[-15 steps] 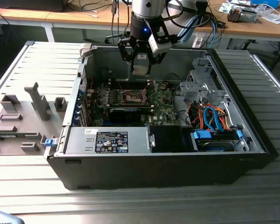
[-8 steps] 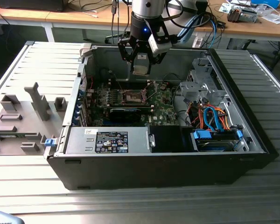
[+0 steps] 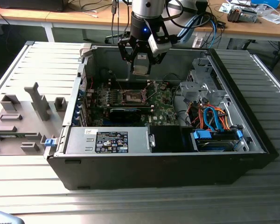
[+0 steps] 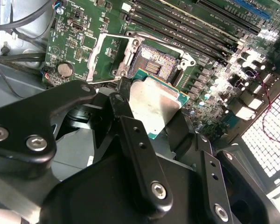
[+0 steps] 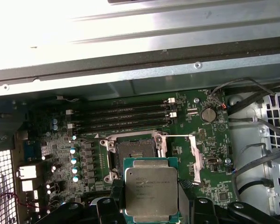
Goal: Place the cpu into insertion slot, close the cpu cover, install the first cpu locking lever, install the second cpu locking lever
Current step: 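Place the cpu into insertion slot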
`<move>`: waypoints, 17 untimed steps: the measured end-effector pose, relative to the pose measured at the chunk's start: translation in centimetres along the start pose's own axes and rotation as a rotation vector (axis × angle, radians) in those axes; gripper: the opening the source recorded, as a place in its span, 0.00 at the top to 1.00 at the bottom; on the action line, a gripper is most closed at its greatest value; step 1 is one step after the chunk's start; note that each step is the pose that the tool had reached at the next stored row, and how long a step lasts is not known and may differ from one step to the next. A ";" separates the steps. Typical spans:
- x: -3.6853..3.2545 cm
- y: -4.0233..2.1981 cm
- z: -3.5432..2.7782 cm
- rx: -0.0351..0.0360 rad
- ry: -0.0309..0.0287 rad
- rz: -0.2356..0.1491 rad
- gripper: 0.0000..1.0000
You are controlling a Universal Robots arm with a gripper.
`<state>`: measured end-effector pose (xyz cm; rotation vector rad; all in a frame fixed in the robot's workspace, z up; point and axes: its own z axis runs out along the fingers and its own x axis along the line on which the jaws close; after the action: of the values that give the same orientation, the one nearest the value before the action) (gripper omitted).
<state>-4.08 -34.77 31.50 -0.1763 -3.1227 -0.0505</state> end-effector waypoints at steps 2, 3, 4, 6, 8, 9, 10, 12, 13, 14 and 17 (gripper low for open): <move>0.00 0.00 0.00 0.0000 -0.0001 0.002 0.45; 0.00 0.00 0.00 0.0000 -0.0001 0.003 0.45; 0.00 0.00 0.00 0.0000 -0.0001 0.004 0.45; 0.00 0.00 0.00 -0.0001 -0.0002 0.007 0.45; 0.00 0.00 0.00 -0.0002 -0.0003 0.010 0.45; 0.00 0.00 0.00 -0.0002 -0.0004 0.011 0.45; 0.00 0.00 0.00 -0.0002 -0.0004 0.012 0.45; 0.00 0.00 0.00 -0.0002 -0.0004 0.014 0.45; 0.00 0.00 0.00 -0.0002 -0.0005 0.015 0.45; 0.00 0.00 0.00 -0.0003 -0.0005 0.016 0.45; 0.00 0.00 0.00 -0.0003 -0.0006 0.018 0.45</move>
<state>-4.08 -34.77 31.50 -0.2052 -3.1212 -0.0507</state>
